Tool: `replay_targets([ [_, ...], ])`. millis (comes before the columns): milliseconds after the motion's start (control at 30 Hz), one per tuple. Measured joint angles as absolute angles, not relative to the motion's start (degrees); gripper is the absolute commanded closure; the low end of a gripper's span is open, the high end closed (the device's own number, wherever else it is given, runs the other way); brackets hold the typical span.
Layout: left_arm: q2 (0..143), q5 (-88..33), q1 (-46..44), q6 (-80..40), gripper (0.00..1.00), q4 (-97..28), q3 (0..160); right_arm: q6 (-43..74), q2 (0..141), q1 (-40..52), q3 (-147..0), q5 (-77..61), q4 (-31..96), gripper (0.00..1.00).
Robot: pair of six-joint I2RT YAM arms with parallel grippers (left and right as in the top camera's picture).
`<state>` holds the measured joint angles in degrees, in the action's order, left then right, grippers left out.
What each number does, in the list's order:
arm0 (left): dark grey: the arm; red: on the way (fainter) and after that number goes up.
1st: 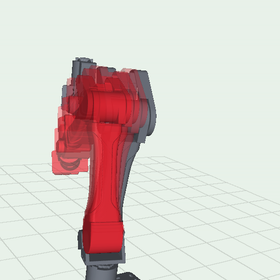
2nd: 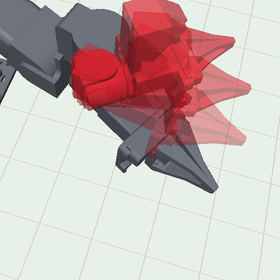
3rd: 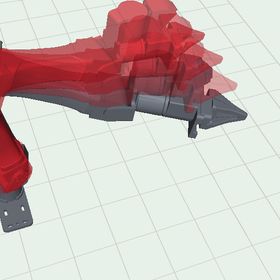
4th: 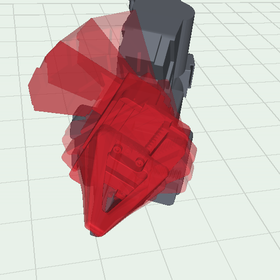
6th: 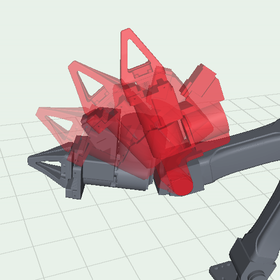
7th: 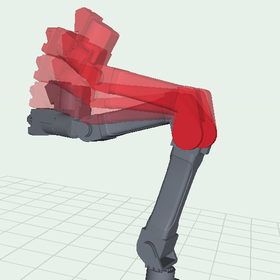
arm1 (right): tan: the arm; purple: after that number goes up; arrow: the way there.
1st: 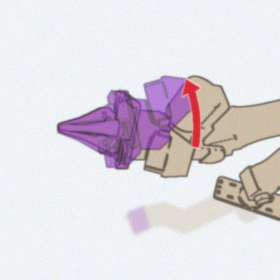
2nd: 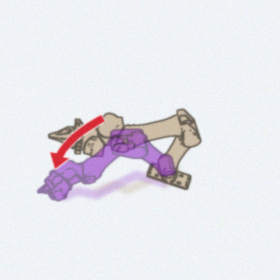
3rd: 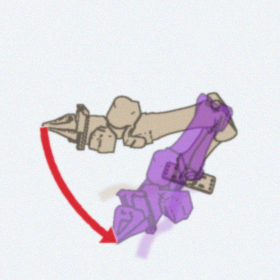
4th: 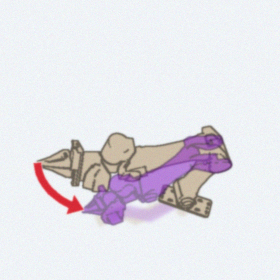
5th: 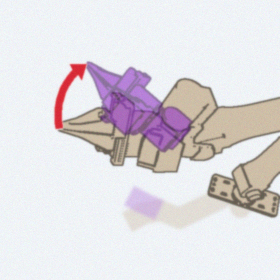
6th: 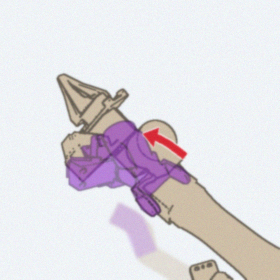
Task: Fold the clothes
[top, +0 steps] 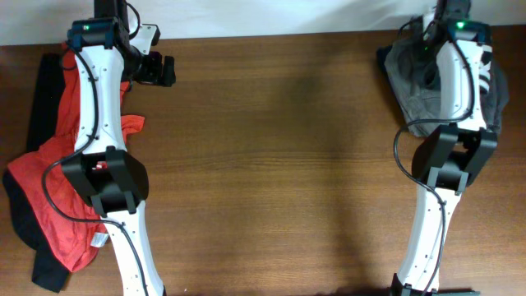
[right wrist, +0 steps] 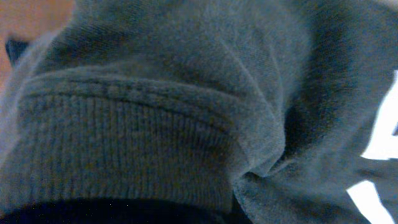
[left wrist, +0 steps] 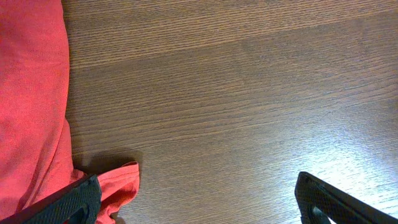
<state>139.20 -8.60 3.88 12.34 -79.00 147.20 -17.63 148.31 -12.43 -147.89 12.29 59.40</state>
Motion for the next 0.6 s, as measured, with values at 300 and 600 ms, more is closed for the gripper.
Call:
replay_targets([
  [300,139.2,-8.78,3.88,12.34,0.01,-78.98,147.2,-14.28,148.46,-12.27,-146.82,10.04,65.17,0.33],
  [600,139.2,-8.8,3.88,12.34,0.01,-78.56,147.2,-13.67,146.93,-11.84,-151.96,2.33,70.74,0.23],
])
